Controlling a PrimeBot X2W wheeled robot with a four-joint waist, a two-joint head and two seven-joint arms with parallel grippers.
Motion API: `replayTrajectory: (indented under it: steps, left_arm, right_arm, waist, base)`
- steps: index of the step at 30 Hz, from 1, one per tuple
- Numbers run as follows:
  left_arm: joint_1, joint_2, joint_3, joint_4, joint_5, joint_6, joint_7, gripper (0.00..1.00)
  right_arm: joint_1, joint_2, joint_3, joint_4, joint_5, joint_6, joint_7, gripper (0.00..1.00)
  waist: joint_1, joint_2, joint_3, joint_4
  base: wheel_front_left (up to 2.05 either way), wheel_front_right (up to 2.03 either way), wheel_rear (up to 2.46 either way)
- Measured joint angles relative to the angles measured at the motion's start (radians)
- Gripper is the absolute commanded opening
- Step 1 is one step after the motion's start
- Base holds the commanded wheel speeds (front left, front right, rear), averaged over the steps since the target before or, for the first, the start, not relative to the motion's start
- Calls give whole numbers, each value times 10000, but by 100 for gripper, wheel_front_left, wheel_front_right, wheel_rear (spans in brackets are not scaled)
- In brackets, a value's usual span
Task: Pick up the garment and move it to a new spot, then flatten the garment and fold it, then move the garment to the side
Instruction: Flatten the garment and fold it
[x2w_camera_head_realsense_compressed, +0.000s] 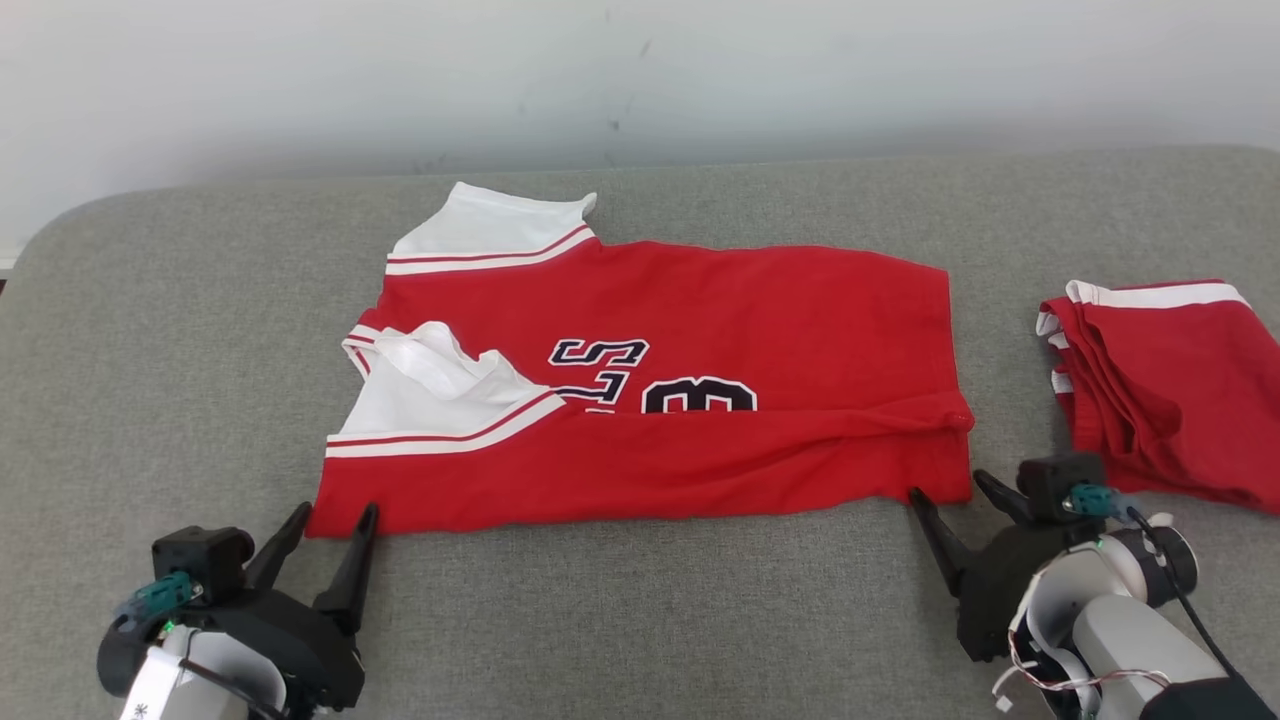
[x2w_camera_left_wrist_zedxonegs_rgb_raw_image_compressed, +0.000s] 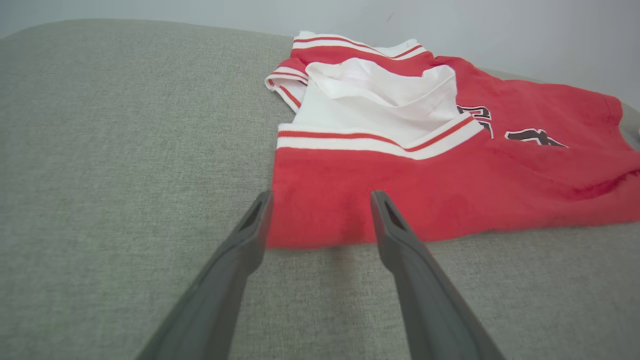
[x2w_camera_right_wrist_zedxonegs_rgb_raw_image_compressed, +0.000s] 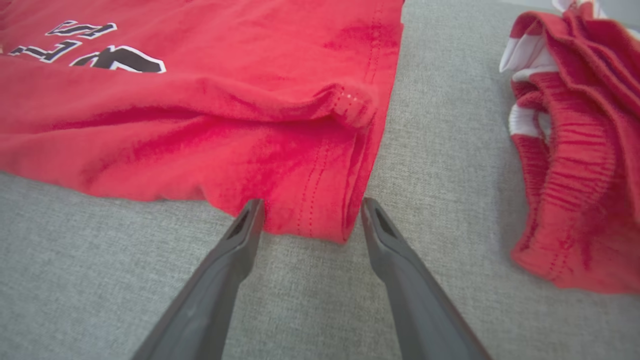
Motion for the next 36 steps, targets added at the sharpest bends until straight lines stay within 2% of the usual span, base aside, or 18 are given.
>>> replayTrajectory:
  steps: [10,18,19,20,21,22,23,24,25,36]
  left_arm:
    - [-306,-107,-176,897,17,-17,280,100]
    - [-483,-261,-198,1392,-10,-196,408,100]
    - [-512,-290,-199,1461,-10,-199,414,100]
    - [-528,-314,-201,1517,-10,-201,424,100]
    - [-556,-347,-188,1570,-40,-203,424,100]
    - [-595,-376,-180,1626,-96,-236,437,49]
    - [-629,-387,-188,1668,-96,-290,439,38]
    - [-646,-389,-186,1714,-96,-291,439,5]
    - [-655,-391,-188,1783,-98,-303,447,0]
    - [-661,-589,-316,2240,-123,-516,433,0]
  right_arm:
    - [-214,123,63,240,-67,-169,174,100]
    - [-318,157,90,339,-67,-173,222,100]
    - [-326,165,104,353,-67,-173,224,92]
    - [-337,178,113,359,-67,-173,224,67]
    - [-349,194,123,370,-67,-171,224,32]
    - [-362,213,140,382,-67,-171,236,12]
    - [-385,232,155,399,-67,-167,249,0]
    - [-419,257,165,422,-67,-159,249,0]
    - [-464,282,176,449,-67,-151,253,0]
    - [-416,297,163,740,-56,-65,150,0]
  waist:
    - [0,0,158,-139]
    - [0,0,224,-159]
    - [1,0,230,-152]
    - [1,0,235,-144]
    - [0,0,238,-135]
    - [0,0,241,-126]
    - [0,1,243,-116]
    - [0,0,245,-107]
    - [1,0,246,-98]
    - [0,2,38,-34]
  base:
    - [0,0,0]
    - [0,0,0]
    - [0,0,0]
    - [0,0,0]
    - [0,0,0]
    - [0,0,0]
    - [0,0,0]
    - [0,0,0]
    - [0,0,0]
    - [0,0,0]
